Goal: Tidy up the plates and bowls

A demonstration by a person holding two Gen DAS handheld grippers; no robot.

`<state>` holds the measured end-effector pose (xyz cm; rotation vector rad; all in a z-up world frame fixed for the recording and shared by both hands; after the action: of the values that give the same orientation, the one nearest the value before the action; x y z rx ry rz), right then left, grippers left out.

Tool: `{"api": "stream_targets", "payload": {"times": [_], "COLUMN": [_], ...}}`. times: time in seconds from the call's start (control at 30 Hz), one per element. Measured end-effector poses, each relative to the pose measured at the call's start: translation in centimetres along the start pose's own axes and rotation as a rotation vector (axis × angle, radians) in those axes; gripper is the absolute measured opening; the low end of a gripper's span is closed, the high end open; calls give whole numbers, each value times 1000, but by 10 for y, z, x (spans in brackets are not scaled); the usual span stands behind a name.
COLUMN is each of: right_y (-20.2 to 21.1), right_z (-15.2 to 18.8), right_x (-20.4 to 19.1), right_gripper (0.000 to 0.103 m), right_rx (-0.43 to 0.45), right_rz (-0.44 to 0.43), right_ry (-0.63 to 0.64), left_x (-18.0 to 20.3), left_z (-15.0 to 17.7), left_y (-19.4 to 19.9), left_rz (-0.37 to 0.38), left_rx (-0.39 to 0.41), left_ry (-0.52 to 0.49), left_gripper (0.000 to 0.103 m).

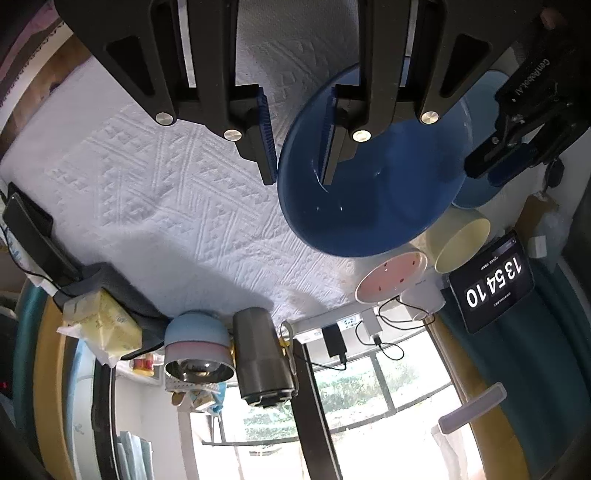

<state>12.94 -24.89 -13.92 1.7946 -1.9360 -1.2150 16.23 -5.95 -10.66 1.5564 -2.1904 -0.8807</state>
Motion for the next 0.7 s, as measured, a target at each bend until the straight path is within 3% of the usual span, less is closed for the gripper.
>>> {"api": "stream_targets", "payload": {"times": [0.7], "right_y": [28], "right_z": [0], "right_x": [-34], "right_gripper": [26], "right_rx": [65], "right_rz": [-15], "right_ry": [76], "left_x": [-38], "left_z": [8], "left_y": [34], "left_rz": [-48], "left_rx": [70], "left_ry": [56], "left_gripper": [44]}}
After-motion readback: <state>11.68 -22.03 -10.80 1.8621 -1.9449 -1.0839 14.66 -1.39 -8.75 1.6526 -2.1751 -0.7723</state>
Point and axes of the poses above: each gripper's, at about its wrist camera, not at the fingertips, and y roughly against the way its jaws point, x to its right, z to its underside, the point moved 1 cm from there along -y, roughly the way its jaws point, and after that the axes turned 12 degrees about -y, right-handed, at the moved point
